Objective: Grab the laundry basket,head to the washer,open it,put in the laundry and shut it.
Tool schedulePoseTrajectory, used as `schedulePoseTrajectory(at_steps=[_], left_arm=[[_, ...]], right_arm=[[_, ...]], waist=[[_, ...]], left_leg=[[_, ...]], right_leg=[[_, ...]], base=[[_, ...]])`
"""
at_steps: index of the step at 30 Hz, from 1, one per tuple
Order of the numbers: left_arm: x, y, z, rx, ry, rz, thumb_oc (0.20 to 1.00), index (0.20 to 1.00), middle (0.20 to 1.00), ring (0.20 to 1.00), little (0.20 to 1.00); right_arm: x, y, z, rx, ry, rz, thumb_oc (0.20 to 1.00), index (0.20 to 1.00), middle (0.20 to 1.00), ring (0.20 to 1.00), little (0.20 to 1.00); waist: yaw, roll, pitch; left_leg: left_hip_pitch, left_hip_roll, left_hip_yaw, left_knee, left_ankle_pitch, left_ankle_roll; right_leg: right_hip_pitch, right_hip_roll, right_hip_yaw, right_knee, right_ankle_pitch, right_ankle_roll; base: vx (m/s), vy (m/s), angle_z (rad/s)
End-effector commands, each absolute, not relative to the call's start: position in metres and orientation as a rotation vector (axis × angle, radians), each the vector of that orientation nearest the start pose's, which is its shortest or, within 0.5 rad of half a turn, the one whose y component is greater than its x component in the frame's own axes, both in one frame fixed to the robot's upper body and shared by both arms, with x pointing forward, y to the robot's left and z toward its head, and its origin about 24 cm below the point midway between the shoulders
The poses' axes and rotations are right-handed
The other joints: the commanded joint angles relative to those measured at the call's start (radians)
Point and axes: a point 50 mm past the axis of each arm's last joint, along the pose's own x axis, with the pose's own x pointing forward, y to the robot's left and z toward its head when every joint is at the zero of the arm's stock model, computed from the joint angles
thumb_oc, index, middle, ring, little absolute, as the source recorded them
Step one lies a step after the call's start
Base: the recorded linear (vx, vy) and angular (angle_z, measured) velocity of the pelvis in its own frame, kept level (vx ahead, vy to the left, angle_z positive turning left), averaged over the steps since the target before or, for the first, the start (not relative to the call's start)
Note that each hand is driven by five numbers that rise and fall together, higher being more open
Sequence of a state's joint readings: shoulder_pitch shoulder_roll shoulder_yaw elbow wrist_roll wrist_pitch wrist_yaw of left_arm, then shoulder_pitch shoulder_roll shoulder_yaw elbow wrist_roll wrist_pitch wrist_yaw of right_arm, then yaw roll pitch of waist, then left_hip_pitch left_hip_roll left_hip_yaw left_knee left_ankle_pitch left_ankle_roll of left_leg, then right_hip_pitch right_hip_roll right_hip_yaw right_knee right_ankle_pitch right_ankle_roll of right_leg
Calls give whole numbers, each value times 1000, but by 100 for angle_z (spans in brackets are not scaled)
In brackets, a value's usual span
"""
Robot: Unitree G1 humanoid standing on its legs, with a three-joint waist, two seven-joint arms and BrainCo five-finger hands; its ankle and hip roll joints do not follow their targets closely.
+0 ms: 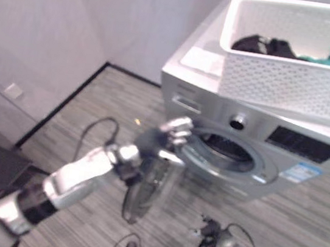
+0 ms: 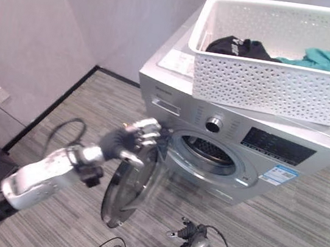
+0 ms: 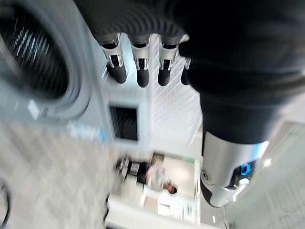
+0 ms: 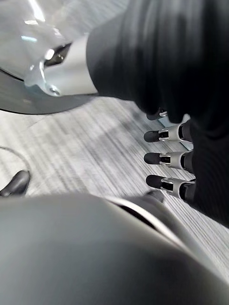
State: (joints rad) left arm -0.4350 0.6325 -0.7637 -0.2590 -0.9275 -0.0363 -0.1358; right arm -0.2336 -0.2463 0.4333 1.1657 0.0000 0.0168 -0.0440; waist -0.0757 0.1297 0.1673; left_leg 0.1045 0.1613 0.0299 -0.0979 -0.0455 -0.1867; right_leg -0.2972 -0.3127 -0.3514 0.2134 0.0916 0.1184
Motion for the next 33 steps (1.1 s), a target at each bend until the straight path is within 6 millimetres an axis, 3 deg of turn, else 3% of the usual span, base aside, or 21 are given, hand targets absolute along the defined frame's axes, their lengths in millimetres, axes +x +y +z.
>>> schedulePoseTrajectory(at_steps=[1,3,5,10,12,13,14,15,16,18,19,22,25,27,29,33], left_arm=[[239,52,144,-335,-150,-1046,1000,1000,1000,1000,1000],[241,27,148,-435,-162,-1067,1000,1000,1000,1000,1000],[243,18,147,-484,-154,-1058,1000,1000,1000,1000,1000],[247,12,120,-520,-40,-1011,1000,1000,1000,1000,1000],[250,19,94,-486,46,-951,1000,1000,1000,1000,1000],[252,25,81,-455,83,-917,1000,1000,1000,1000,1000],[255,41,56,-368,149,-843,1000,1000,1000,1000,1000],[256,41,55,-368,149,-843,1000,1000,1000,1000,1000],[256,62,27,-287,237,-785,1000,1000,1000,1000,1000],[252,87,-2,-219,331,-718,1000,1000,1000,1000,1000],[252,87,-2,-219,331,-717,1000,1000,1000,1000,1000],[243,130,-35,-58,441,-586,1000,1000,1000,1000,1000],[238,162,-48,82,493,-509,1000,1000,1000,1000,1000],[246,192,-53,287,516,-396,1000,1000,1000,1000,1000],[250,199,-55,346,522,-365,1000,1000,1000,1000,1000],[281,227,-43,507,495,-145,1000,1000,1000,1000,1000]], right_arm=[[154,-201,-149,-582,1068,212,1000,1000,1000,1000,1000],[142,-214,-151,-569,1109,150,1000,1000,1000,1000,1000],[134,-222,-152,-558,1131,108,1000,1000,1000,1000,1000],[132,-228,-150,-539,1121,71,1000,1000,1000,1000,1000],[135,-230,-148,-535,1100,65,1000,1000,1000,1000,1000],[137,-230,-147,-530,1089,64,1000,1000,1000,1000,1000],[141,-229,-144,-521,1066,65,1000,1000,1000,1000,1000],[141,-229,-145,-521,1066,65,1000,1000,1000,1000,1000],[145,-228,-142,-512,1042,76,1000,1000,1000,1000,1000],[148,-226,-139,-510,1008,108,1000,1000,1000,1000,1000],[148,-226,-139,-510,1008,109,1000,1000,1000,1000,1000],[150,-229,-135,-499,981,123,1000,1000,1000,1000,1000],[147,-232,-133,-493,978,128,1000,1000,1000,1000,1000],[146,-237,-132,-490,974,115,1000,1000,1000,1000,1000],[146,-238,-132,-492,976,112,1000,1000,1000,1000,1000],[152,-239,-128,-521,943,116,1000,1000,1000,1000,1000]], waist=[[7,-35,8],[-20,-43,15],[-35,-50,17],[-52,-56,25],[-58,-60,31],[-60,-63,34],[-64,-69,37],[-64,-69,37],[-71,-76,39],[-75,-80,38],[-76,-82,36],[-75,-84,36],[-74,-83,39],[-71,-82,45],[-73,-85,46],[-81,-93,62]], left_leg=[[83,3,56,34,-122,54],[83,5,63,38,-126,54],[84,7,66,37,-127,55],[81,7,74,34,-126,54],[78,7,82,32,-124,53],[77,7,86,31,-123,52],[77,7,94,29,-123,52],[78,7,95,29,-123,52],[79,10,108,25,-123,49],[88,14,125,20,-125,46],[84,12,124,20,-123,46],[80,15,134,18,-120,44],[75,20,136,16,-117,41],[67,28,137,17,-113,36],[58,27,134,17,-108,36],[39,35,133,18,-96,27]], right_leg=[[-44,-115,94,32,48,135],[-56,-108,103,35,45,135],[-61,-105,111,35,44,135],[-78,-98,123,35,45,134],[-88,-93,131,30,48,132],[-92,-90,135,28,51,131],[-106,-84,142,28,56,130],[-107,-84,143,29,56,130],[-123,-77,153,29,61,131],[-141,-66,168,35,60,130],[-143,-68,168,31,64,130],[-164,-60,174,32,68,129],[-175,-54,177,34,69,128],[-180,-48,173,34,65,125],[-184,-51,170,29,70,125],[-194,-47,160,22,71,122]], base=[[4,-6,-11],[9,-16,-11],[10,-18,-5],[-2,-5,-5],[-19,-2,-14],[-16,-4,-15],[-9,-6,-11],[-8,-7,-18],[-3,-4,-20],[3,-4,-23],[8,-8,-35],[-2,-17,-20],[-5,-9,-3],[-15,-13,1],[0,0,0],[-40,-25,5]])
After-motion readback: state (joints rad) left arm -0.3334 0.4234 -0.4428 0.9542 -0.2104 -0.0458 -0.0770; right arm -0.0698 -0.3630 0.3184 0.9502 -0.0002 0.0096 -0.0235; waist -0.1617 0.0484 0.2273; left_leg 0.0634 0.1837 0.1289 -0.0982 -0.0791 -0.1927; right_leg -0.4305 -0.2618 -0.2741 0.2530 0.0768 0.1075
